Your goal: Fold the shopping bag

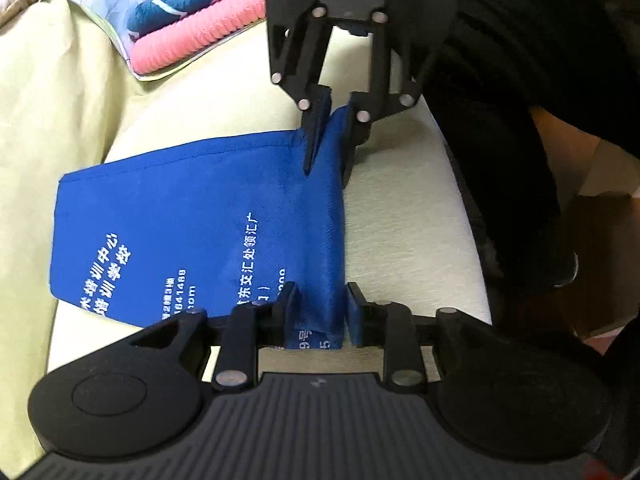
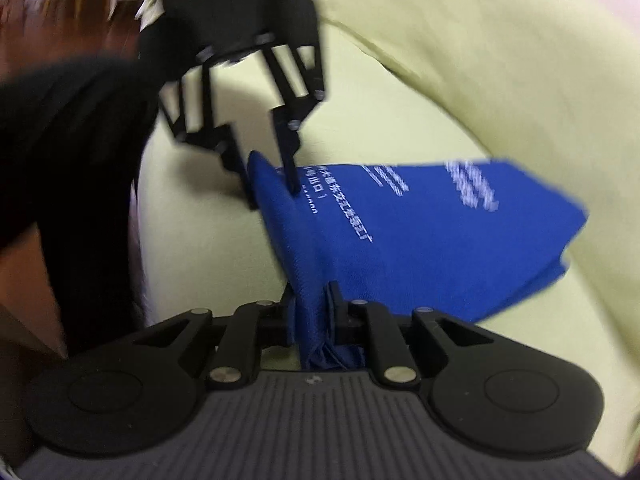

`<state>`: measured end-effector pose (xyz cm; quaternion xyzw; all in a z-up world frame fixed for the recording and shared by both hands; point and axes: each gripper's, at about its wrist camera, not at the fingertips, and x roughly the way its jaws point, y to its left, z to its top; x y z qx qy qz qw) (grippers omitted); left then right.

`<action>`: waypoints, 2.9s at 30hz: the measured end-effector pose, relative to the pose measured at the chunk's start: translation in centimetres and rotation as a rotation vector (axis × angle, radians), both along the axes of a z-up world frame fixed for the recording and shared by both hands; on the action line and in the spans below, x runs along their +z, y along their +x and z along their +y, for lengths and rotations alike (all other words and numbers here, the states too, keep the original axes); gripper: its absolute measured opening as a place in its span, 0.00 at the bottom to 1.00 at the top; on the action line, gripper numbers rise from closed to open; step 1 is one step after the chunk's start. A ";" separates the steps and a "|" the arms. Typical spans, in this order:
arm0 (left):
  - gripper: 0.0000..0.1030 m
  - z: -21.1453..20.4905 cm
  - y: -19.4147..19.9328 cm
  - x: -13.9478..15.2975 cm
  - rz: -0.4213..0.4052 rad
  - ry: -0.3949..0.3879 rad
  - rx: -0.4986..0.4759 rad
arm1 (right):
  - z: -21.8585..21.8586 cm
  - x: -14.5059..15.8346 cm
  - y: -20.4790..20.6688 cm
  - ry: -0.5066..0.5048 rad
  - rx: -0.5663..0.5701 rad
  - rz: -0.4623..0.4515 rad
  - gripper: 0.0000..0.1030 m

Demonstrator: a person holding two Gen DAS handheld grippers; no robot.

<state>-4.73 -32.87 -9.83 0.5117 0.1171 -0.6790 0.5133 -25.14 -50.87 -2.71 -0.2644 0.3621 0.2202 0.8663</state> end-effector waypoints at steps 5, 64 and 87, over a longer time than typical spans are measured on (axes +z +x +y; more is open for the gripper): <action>0.15 -0.3 0.7 1.0 0.131 0.063 0.089 | -2.7 1.3 2.3 0.241 -0.113 0.154 0.12; 0.11 -0.4 -1.2 0.6 0.192 -0.101 0.482 | 3.2 3.1 -5.7 -0.030 -0.201 -0.191 0.39; 0.18 -0.5 -2.5 0.9 0.094 -0.091 0.405 | 7.5 -3.1 -3.4 -0.491 0.078 -0.280 0.30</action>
